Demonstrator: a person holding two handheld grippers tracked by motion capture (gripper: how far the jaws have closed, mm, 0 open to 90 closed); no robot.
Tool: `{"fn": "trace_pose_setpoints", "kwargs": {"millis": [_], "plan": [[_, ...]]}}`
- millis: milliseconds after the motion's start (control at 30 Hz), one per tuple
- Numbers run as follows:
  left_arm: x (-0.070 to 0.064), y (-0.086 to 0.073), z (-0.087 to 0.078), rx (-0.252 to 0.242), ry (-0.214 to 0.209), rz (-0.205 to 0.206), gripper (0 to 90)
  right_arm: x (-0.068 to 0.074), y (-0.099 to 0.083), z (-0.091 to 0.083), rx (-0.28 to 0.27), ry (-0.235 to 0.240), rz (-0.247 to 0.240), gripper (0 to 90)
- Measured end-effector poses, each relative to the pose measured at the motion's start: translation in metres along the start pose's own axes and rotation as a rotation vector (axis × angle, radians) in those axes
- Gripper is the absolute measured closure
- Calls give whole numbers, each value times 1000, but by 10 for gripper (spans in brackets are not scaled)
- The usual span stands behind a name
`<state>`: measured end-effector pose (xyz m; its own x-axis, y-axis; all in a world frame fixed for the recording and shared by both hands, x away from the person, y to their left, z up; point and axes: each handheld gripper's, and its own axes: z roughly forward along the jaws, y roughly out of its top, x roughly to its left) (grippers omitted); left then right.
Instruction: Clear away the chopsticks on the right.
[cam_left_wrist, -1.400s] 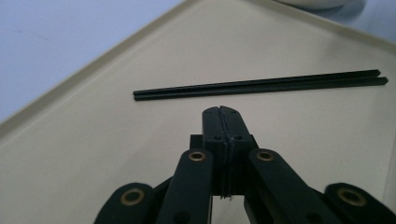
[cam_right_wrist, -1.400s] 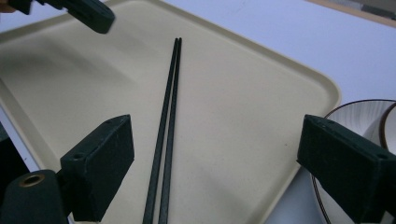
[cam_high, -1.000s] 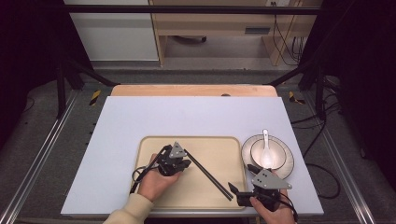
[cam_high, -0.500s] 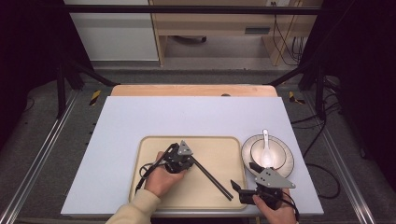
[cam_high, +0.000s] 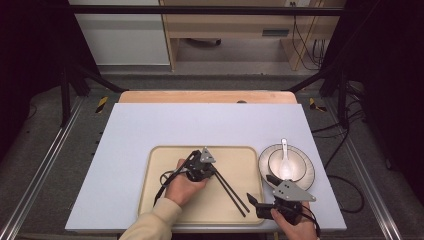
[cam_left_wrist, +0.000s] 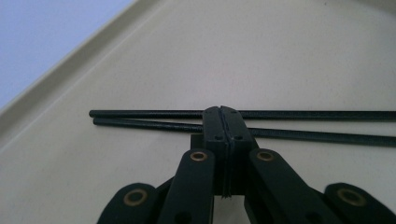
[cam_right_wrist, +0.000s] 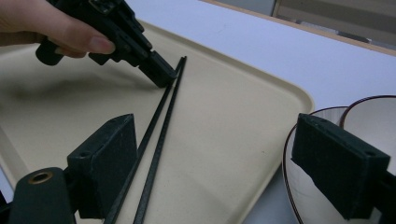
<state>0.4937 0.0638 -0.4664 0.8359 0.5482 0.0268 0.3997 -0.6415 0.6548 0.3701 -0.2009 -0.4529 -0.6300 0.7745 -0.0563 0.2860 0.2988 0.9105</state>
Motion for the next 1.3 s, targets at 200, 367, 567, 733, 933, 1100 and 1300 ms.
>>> {"fn": "trace_pose_setpoints", "kwargs": {"millis": [200,367,567,733,933,1100,1300], "plan": [[-2,14,13,-16,-4,-2,899,1,0,1,10,4,-3,145],[-3,23,20,5,-9,32,899,1,-1,1,11,8,-2,147],[-8,33,31,-15,-24,32,899,3,-2,2,21,13,-4,150],[-9,38,36,-17,-30,45,899,4,-2,2,28,12,-5,151],[-10,46,42,-19,-42,67,899,4,-3,1,29,13,-2,151],[-16,52,48,-20,-61,87,899,5,-3,0,31,15,-2,151],[-22,59,53,-25,-81,106,899,5,-3,0,32,17,-2,151]]}}
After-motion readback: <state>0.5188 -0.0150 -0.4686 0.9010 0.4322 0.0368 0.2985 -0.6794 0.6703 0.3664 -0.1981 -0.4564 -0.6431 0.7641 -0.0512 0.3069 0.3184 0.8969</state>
